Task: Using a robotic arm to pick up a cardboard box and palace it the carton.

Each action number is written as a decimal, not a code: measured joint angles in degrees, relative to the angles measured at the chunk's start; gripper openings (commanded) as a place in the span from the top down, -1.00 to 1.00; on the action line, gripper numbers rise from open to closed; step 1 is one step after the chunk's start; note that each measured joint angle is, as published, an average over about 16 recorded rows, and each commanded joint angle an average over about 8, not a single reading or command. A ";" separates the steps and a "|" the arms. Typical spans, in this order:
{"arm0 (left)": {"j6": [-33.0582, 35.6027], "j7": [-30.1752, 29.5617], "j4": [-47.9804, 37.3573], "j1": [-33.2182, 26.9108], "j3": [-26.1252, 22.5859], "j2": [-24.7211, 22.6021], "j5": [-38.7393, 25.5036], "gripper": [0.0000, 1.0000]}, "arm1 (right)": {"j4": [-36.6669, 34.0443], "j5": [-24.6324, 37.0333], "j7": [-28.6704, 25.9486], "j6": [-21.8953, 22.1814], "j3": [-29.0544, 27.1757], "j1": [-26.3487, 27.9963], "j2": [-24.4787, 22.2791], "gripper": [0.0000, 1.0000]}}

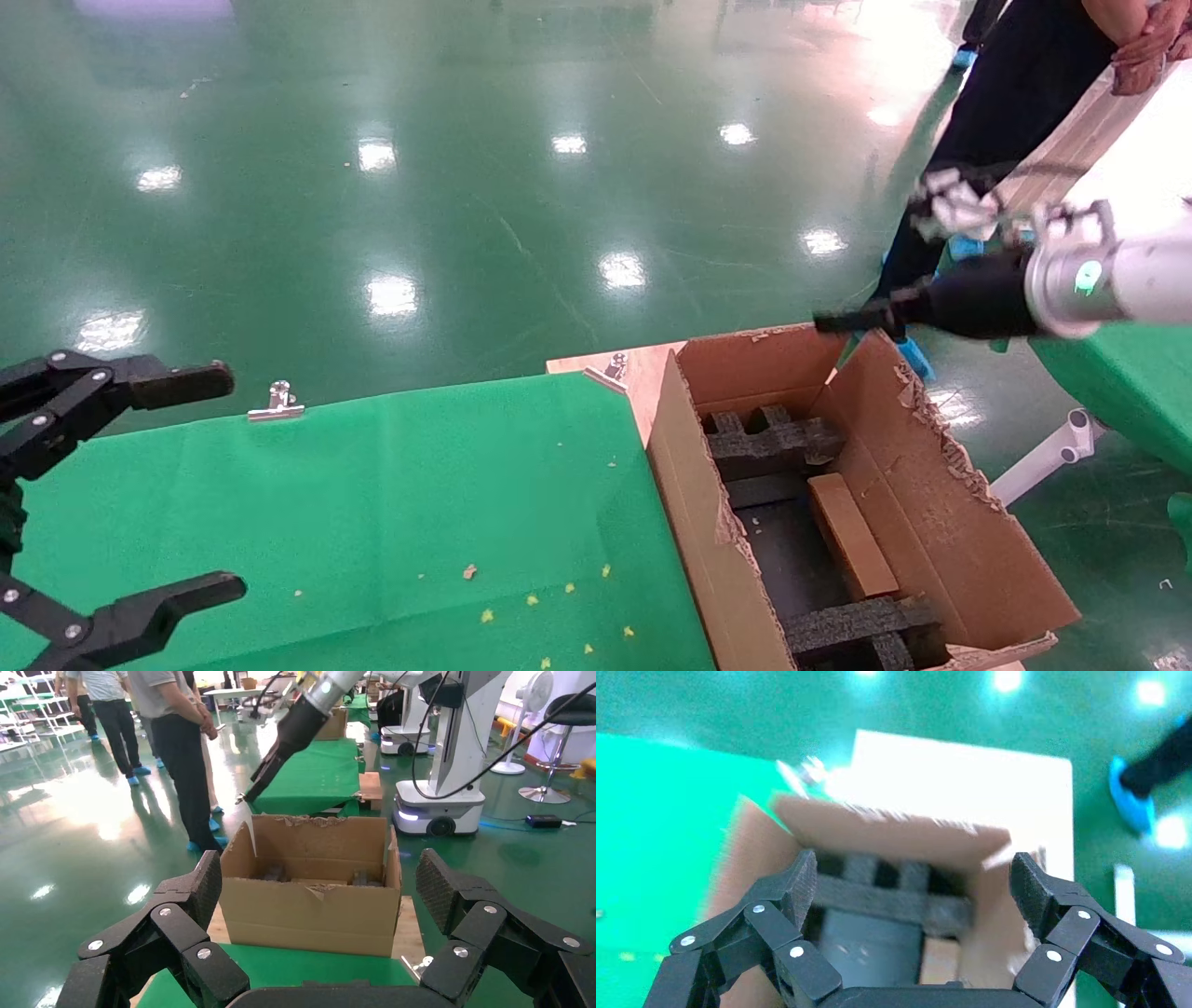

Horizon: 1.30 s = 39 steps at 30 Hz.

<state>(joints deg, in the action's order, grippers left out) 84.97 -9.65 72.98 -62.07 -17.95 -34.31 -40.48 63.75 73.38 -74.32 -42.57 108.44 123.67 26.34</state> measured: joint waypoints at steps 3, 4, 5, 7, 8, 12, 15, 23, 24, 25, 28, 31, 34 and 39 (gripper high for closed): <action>-0.01 0.00 0.00 0.00 0.00 0.00 0.00 -1.00 | 4.25 0.18 -1.18 -0.85 -0.83 2.70 -1.57 -1.00; -0.01 0.00 0.00 0.00 0.00 0.00 0.01 -1.00 | 5.62 0.16 -1.56 -1.18 -1.10 3.52 -2.09 -1.00; -0.01 0.00 0.00 0.00 0.00 0.00 0.01 -1.00 | 6.89 0.14 -1.93 -1.49 -1.35 4.26 -2.58 -1.00; -0.01 0.01 -0.01 0.00 -0.01 0.01 0.02 -1.00 | 9.09 0.05 -2.57 -2.07 -1.78 5.49 -3.42 -1.00; -0.02 0.01 -0.01 0.00 -0.01 0.01 0.02 -1.00 | 10.01 0.00 -2.83 -2.34 -1.96 5.99 -3.78 -1.00; -0.02 0.01 -0.01 0.00 -0.01 0.01 0.03 -1.00 | 12.32 -0.34 -3.50 -3.11 -2.48 7.21 -4.71 -1.00; -0.03 0.01 -0.02 0.00 -0.01 0.02 0.03 -1.00 | 12.96 -0.53 -3.51 -3.46 -2.85 7.40 -4.95 -1.00; -0.03 0.02 -0.03 0.00 -0.01 0.02 0.05 -1.00 | 12.64 -1.97 -0.46 -5.23 -6.83 4.16 -4.28 -1.00; -0.03 0.02 -0.03 0.00 -0.02 0.02 0.05 -1.00 | 12.55 -2.28 0.22 -5.60 -7.71 3.43 -4.12 -1.00; -0.02 0.02 -0.03 0.00 -0.02 0.02 0.05 -1.00 | 12.46 -2.62 0.98 -6.02 -8.69 2.62 -3.94 -1.00; -0.02 0.02 -0.04 -0.01 -0.02 0.02 0.05 -1.00 | 12.41 -3.82 3.57 -7.58 -12.19 -0.04 -3.44 -1.00; -0.02 0.03 -0.04 -0.01 -0.03 0.02 0.06 -1.00 | 12.28 -5.21 6.59 -9.37 -16.23 -3.16 -2.83 -1.00; -0.02 0.03 -0.04 -0.01 -0.03 0.02 0.06 -1.00 | 12.15 -6.68 9.78 -11.26 -20.49 -6.46 -2.18 -1.00; -0.03 0.03 -0.04 -0.02 -0.04 0.03 0.06 -1.00 | 11.92 -9.16 15.14 -14.43 -27.65 -12.00 -1.10 -1.00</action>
<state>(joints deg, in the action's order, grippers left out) 84.95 -9.61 72.94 -62.09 -18.00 -34.29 -40.42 75.66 64.22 -59.19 -57.00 80.79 111.67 25.24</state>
